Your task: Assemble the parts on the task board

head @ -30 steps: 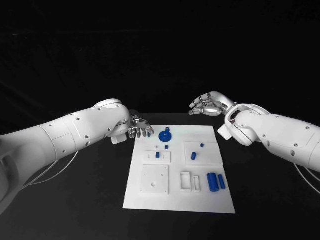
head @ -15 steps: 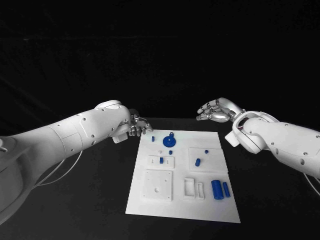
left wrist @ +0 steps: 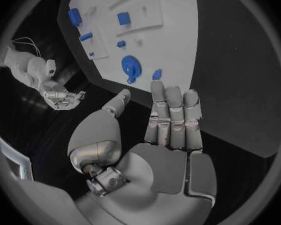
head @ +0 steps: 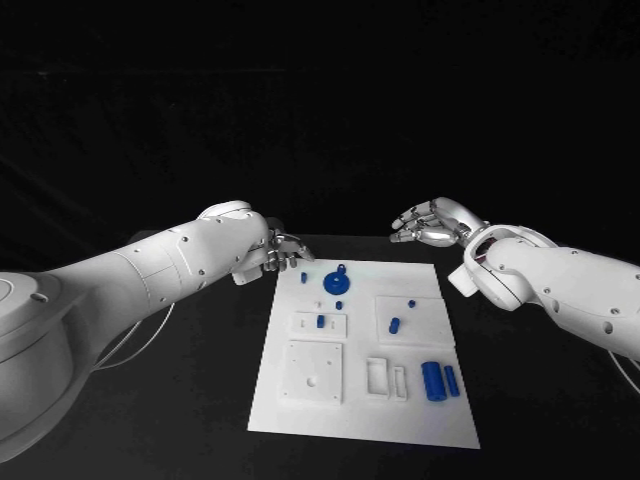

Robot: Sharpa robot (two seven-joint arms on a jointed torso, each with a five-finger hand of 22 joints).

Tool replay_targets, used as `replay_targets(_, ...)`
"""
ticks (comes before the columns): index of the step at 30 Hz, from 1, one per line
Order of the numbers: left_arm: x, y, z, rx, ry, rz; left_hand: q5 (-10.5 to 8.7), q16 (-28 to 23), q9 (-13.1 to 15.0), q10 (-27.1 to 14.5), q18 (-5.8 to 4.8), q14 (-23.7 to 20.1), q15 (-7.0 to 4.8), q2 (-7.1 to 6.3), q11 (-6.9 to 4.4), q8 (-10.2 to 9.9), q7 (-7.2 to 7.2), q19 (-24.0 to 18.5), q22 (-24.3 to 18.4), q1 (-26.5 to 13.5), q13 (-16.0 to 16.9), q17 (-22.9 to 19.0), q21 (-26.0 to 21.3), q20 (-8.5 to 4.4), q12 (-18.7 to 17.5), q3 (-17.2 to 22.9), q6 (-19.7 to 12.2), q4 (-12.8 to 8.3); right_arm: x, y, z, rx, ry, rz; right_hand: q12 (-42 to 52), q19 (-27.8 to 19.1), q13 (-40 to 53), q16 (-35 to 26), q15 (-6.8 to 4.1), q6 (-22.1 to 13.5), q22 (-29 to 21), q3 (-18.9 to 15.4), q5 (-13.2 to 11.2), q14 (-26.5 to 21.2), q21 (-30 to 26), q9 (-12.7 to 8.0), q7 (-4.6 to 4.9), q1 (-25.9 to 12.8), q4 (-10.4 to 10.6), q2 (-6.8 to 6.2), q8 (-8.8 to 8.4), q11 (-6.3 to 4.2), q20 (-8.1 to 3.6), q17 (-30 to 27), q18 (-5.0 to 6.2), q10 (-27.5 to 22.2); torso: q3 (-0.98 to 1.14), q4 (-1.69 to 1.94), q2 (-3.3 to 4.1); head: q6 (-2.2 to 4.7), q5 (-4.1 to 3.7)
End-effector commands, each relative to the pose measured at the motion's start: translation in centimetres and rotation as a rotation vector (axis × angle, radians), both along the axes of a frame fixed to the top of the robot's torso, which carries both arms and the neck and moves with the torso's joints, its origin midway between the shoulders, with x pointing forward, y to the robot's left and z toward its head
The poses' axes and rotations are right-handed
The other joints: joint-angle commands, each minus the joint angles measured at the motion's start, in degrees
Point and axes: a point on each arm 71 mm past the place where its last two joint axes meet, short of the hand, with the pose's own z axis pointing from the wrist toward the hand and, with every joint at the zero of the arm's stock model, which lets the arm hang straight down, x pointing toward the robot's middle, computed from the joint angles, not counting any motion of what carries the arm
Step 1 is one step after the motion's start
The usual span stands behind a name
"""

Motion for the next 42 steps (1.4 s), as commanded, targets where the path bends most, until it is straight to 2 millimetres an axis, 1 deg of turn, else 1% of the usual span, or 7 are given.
replay_targets(1,0.1,-0.2,0.0,0.024,-0.009,-0.036,-0.21,0.0,-0.1,0.0,-0.72,-0.3,0.17,0.18,0.13,0.3,0.05,-0.2,0.1,0.7,0.1,0.1,-0.2,-5.87,-0.3,0.1,-0.5,0.0,0.0,0.1,0.3,0.011,-0.001,0.005,-0.2,-0.4,0.0,-0.2,0.06,-0.4,0.1,-0.1,0.2,-0.3,-0.2,-0.1,0.17,-0.4,0.0,-0.04,-0.19,0.01,0.00,-0.1,0.15,-0.2,-0.18,-0.32,0.53,-0.03,0.13)
replay_targets(11,0.2,-0.3,-0.8,0.039,0.004,-0.039,-0.19,0.0,-0.4,-0.1,-0.78,-0.5,0.26,0.85,0.20,0.6,0.12,-0.4,0.3,1.6,0.2,0.1,-0.2,-5.78,-0.3,-0.2,-0.7,-0.6,-0.2,0.4,0.6,0.017,-0.007,0.013,-0.2,-0.4,0.0,-0.2,0.06,-0.4,0.1,-0.1,0.2,-0.3,-0.2,-0.1,0.16,-0.4,0.0,-0.02,-0.18,0.01,0.00,-0.1,0.16,-0.2,-0.36,-0.51,1.20,0.10,0.16)
replay_targets(17,0.2,-0.4,-1.3,0.037,0.017,-0.039,-0.18,0.0,-0.5,-0.2,-0.80,-0.5,0.29,1.07,0.23,0.7,0.14,-0.4,0.3,1.8,0.3,0.2,-0.2,-5.75,-0.4,-0.4,-0.8,-0.7,-0.2,0.5,0.7,0.019,-0.008,0.018,-0.2,-0.4,0.0,-0.2,0.06,-0.4,0.1,-0.1,0.2,-0.3,-0.3,-0.1,0.16,-0.4,0.0,-0.02,-0.17,0.01,0.00,-0.1,0.16,-0.1,-0.39,-0.49,1.19,-0.09,0.09)
replay_targets(25,0.2,-0.1,-1.7,0.034,0.030,-0.027,-0.18,0.0,-0.7,-0.3,-0.83,-0.7,0.33,1.29,0.27,0.7,0.19,-0.5,0.3,2.0,0.3,0.2,-0.3,-5.70,-0.4,-0.7,-0.9,-0.9,-0.3,0.7,0.8,0.021,-0.009,0.023,-0.3,-0.4,0.0,-0.2,0.06,-0.4,0.1,0.0,0.2,-0.3,-0.3,-0.1,0.16,-0.4,0.0,-0.01,-0.16,0.00,0.00,-0.1,0.17,-0.1,-0.45,-0.49,1.17,-0.17,-0.02)
replay_targets(29,0.3,0.0,-1.8,0.036,0.035,-0.025,-0.18,0.0,-0.7,-0.3,-0.84,-0.7,0.36,1.50,0.30,0.8,0.21,-0.6,0.4,2.1,0.3,0.2,-0.3,-5.68,-0.5,-0.8,-0.9,-1.0,-0.3,0.7,0.8,0.021,-0.009,0.023,-0.3,-0.4,0.0,-0.2,0.06,-0.4,0.2,0.0,0.2,-0.3,-0.3,-0.1,0.16,-0.4,0.0,-0.01,-0.16,0.00,0.01,-0.1,0.18,-0.1,-0.42,-0.45,1.11,-0.26,-0.07)
replay_targets(34,0.3,0.2,-2.1,0.033,0.038,-0.022,-0.17,0.0,-0.9,-0.4,-0.85,-0.8,0.39,1.96,0.32,0.9,0.24,-0.7,0.4,2.4,0.4,0.2,-0.4,-5.65,-0.5,-1.0,-1.0,-1.2,-0.3,0.8,0.8,0.022,-0.009,0.026,-0.3,-0.4,0.0,-0.2,0.06,-0.4,0.2,0.0,0.2,-0.3,-0.3,-0.1,0.16,-0.4,0.0,-0.01,-0.15,0.00,0.01,-0.1,0.18,-0.1,-0.45,-0.46,1.18,-0.26,-0.07)
replay_targets(42,0.2,0.2,-2.5,0.020,0.037,-0.015,-0.16,0.0,-1.2,-0.5,-0.90,-0.9,0.45,3.34,0.37,1.2,0.28,-0.7,0.5,3.1,0.5,0.2,-0.5,-5.58,-0.5,-1.4,-1.2,-1.8,-0.3,0.9,0.9,0.023,-0.010,0.027,-0.3,-0.4,0.0,-0.2,0.06,-0.4,0.2,0.0,0.2,-0.3,-0.3,-0.1,0.16,-0.4,0.0,0.00,-0.14,0.00,0.02,-0.1,0.18,-0.1,-0.46,-0.51,1.20,-0.47,-0.20)
